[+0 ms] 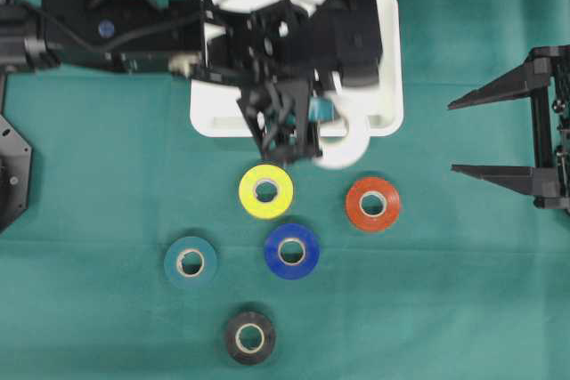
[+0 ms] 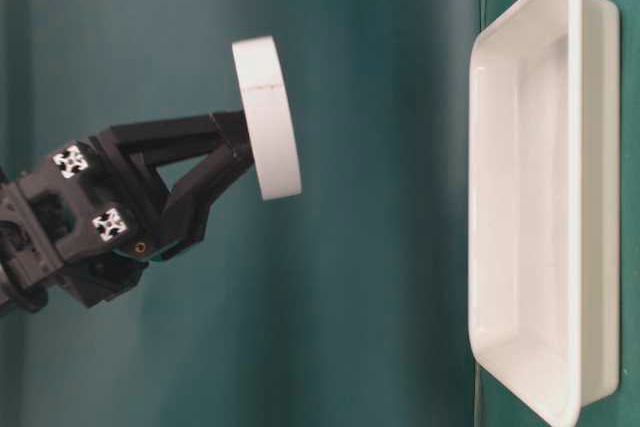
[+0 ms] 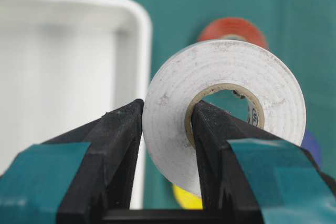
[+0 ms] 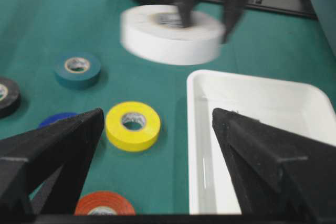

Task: Pick up the tape from a random location and place it into the white case.
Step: 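Carry the white roll over the white tray and lower it inside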

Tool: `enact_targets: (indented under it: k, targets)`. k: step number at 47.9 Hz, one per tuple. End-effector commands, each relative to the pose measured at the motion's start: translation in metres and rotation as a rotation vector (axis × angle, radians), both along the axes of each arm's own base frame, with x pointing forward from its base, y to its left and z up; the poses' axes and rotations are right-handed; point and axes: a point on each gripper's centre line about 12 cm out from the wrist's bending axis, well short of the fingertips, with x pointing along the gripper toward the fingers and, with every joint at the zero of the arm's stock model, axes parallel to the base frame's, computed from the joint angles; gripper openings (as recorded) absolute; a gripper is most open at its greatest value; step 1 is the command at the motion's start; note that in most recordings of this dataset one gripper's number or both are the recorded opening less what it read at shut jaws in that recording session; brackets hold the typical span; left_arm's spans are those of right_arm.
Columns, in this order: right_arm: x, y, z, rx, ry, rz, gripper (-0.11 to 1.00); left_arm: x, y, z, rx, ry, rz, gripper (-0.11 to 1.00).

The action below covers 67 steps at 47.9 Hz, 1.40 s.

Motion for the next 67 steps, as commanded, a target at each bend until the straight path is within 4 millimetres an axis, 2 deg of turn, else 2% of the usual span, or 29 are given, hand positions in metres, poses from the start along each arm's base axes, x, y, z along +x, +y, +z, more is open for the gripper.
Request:
enact_targets:
  k: [1,10,21,29,67]
  targets:
    - [0.003,0.000,0.009,-0.002,-0.020,0.000,0.92,-0.009,0.020,0.030,0.012,-0.071,0.045,0.25]
    - [0.002,0.000,0.007,-0.009,-0.006,0.002,0.92,-0.020,0.061,0.027,0.012,-0.054,0.142,0.25]
    - [0.002,0.000,0.007,-0.014,0.000,0.003,0.92,-0.031,0.093,0.023,0.013,-0.041,0.217,0.25]
    - [0.002,0.000,0.006,-0.015,0.009,0.003,0.92,-0.034,0.099,0.019,0.010,-0.032,0.234,0.25]
    - [0.003,0.000,0.009,-0.017,0.002,0.003,0.92,-0.034,0.099,0.019,0.008,-0.033,0.234,0.25]
